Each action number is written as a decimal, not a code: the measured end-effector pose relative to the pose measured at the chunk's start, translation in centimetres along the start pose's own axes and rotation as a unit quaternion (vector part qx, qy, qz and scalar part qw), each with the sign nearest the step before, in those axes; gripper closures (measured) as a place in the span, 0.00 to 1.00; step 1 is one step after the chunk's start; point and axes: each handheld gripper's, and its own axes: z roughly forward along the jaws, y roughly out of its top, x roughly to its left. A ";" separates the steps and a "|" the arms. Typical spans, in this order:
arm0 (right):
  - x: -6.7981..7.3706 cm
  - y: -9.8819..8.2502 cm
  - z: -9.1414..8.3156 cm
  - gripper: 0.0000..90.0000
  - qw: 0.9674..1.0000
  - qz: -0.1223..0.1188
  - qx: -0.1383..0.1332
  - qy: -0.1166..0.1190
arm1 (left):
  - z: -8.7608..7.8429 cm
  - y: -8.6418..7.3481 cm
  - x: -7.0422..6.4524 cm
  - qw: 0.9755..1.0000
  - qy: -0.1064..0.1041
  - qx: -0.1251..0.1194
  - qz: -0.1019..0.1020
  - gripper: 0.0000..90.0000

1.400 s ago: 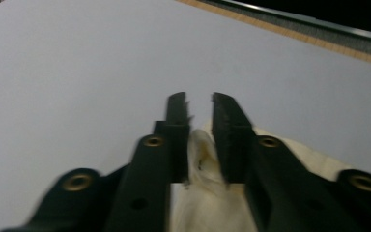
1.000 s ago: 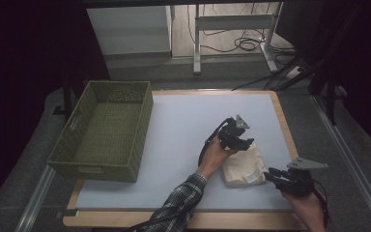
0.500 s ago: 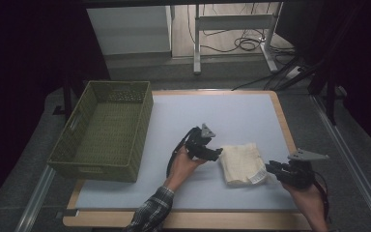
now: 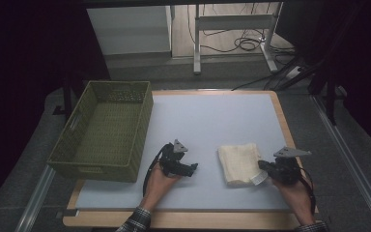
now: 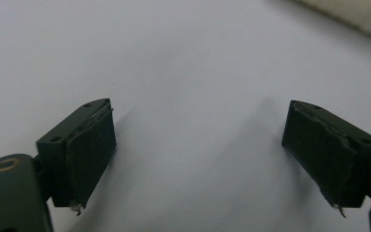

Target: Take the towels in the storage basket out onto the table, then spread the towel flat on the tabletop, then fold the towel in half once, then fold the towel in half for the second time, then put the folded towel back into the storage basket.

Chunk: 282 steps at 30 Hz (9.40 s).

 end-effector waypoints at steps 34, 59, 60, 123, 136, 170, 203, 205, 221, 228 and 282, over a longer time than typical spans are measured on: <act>3.6 3.7 0.8 0.96 0.997 -0.007 -0.016 0.072 | 0.1 -0.1 0.1 1.000 -0.001 -0.002 -0.002 0.13; -0.6 -1.6 1.6 0.81 0.997 0.063 0.028 0.033 | 0.1 -0.1 0.0 1.000 -0.001 -0.002 -0.002 0.13; -0.8 -1.2 1.1 0.77 0.998 0.061 0.020 0.022 | 0.1 -0.1 0.0 1.000 -0.001 -0.002 -0.002 0.13; 0.1 -2.3 -0.3 0.67 0.999 0.030 0.031 -0.008 | 6.0 10.3 -2.6 0.998 -0.041 -0.007 0.043 0.45; 0.5 -3.5 0.0 0.65 0.998 0.046 0.033 0.004 | 6.6 8.9 -2.1 0.998 -0.055 0.000 0.027 0.47; 1.1 -0.9 -0.9 0.90 0.996 0.064 0.011 0.069 | 3.0 10.1 -1.8 0.995 -0.086 -0.029 0.039 0.95; 4.3 4.6 1.1 0.90 0.993 0.018 -0.015 0.112 | -3.8 10.2 2.4 0.998 -0.016 -0.036 0.045 0.94; 4.5 5.0 1.3 0.90 0.993 0.016 -0.016 0.114 | -4.3 10.2 2.6 0.998 -0.012 -0.036 0.047 0.94; 6.9 8.5 3.4 0.90 0.991 -0.005 -0.018 0.135 | -7.6 9.8 5.2 0.998 0.024 -0.035 0.039 0.94; 8.1 9.9 4.0 0.90 0.989 -0.013 -0.022 0.145 | -9.2 9.6 6.2 0.998 0.038 -0.039 0.036 0.94; 19.7 21.4 10.4 0.90 0.974 -0.067 -0.047 0.212 | -22.0 4.8 16.0 0.983 0.172 -0.055 -0.029 0.94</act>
